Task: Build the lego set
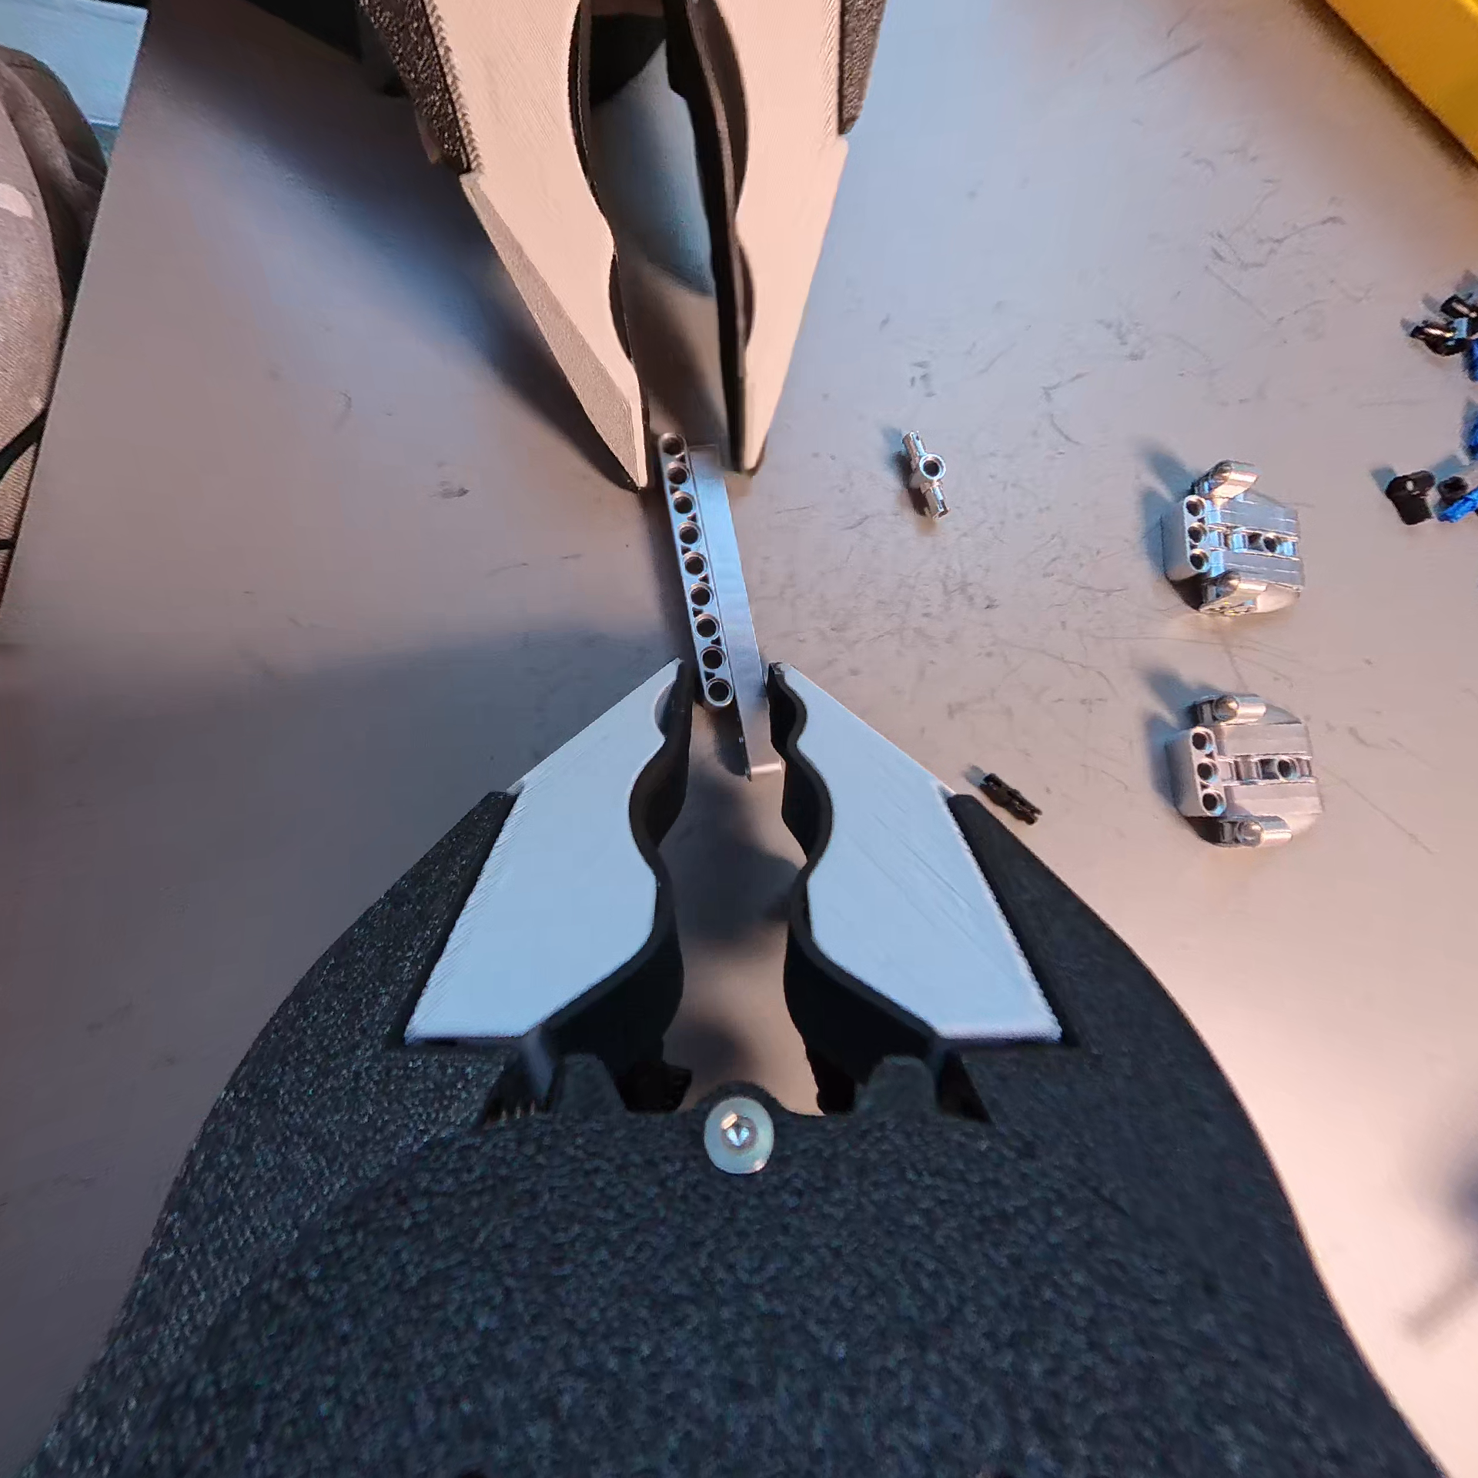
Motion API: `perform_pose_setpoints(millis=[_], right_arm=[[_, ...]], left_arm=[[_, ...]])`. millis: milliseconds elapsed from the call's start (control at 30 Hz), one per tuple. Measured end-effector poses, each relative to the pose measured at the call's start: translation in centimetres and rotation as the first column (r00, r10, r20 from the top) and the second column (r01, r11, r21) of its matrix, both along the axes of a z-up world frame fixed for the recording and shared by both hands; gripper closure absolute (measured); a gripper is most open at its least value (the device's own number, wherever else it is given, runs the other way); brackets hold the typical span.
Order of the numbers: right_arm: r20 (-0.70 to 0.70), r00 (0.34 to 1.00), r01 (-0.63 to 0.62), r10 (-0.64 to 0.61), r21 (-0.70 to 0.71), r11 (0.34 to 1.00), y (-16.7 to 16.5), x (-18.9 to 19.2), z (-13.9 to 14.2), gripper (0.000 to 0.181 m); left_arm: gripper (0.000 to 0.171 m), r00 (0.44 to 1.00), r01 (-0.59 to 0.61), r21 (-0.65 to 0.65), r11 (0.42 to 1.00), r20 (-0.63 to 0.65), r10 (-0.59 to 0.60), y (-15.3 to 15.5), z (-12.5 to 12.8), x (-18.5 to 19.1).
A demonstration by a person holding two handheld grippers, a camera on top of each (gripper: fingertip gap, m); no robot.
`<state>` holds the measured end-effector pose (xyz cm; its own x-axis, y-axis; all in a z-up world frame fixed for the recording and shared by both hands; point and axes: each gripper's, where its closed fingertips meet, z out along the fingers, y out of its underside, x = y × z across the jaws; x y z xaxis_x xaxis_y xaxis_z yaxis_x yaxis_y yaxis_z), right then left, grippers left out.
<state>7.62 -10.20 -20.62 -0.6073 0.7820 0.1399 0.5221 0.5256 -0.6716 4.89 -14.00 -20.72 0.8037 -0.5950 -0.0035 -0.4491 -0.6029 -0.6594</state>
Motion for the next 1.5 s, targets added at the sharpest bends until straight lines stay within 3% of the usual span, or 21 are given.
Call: perform_pose_setpoints(millis=[133, 367, 633, 800, 933, 1133, 1333, 1500], right_arm=[[0.008, 1.000, -0.004, 0.004, -0.021, 1.000, 0.2, 0.5, 0.3, 0.155], [-0.010, 1.000, -0.027, 0.026, -0.056, 0.998, 0.6, 1.3, 1.2, 0.161], [0.012, 0.999, -0.040, 0.040, -0.047, 0.998, 0.0, 1.2, 0.5, 0.157], [0.046, 0.999, -0.020, 0.024, -0.083, 0.996, 0.0, 0.9, 0.5, 0.157], [0.086, 0.996, 0.009, 0.003, -0.131, 0.991, 0.1, 0.6, 0.5, 0.152], [0.136, 0.991, -0.007, 0.018, -0.080, 0.997, 0.5, 0.5, -0.2, 0.143], [0.090, 0.996, -0.020, 0.026, -0.069, 0.997, 0.6, 0.9, 0.3, 0.155], [0.083, 0.996, -0.010, 0.013, -0.036, 0.999, 1.2, 0.9, -0.2, 0.165]], left_arm=[[0.147, 1.000, 0.007, 0.016, 1.000, -0.012, -0.007, -0.3, 0.3, -0.5], [0.156, 0.996, 0.042, 0.064, 0.997, 0.070, -0.046, -0.8, 1.9, -0.2], [0.145, 0.994, 0.111, 0.005, 0.994, -0.003, -0.111, -0.9, 0.0, 0.7], [0.145, 0.996, 0.089, 0.025, 0.996, -0.015, -0.088, -0.3, 0.5, 0.0], [0.146, 0.994, 0.098, 0.065, 0.993, 0.049, -0.101, -0.5, 2.0, 0.5], [0.144, 0.996, 0.081, 0.031, 0.996, 0.024, -0.082, -0.6, 0.7, 0.1], [0.145, 0.997, 0.064, 0.054, 0.996, 0.035, -0.066, -0.2, 1.3, -0.5], [0.143, 0.993, 0.117, 0.049, 0.992, -0.012, -0.116, 0.0, 0.4, -0.5]])
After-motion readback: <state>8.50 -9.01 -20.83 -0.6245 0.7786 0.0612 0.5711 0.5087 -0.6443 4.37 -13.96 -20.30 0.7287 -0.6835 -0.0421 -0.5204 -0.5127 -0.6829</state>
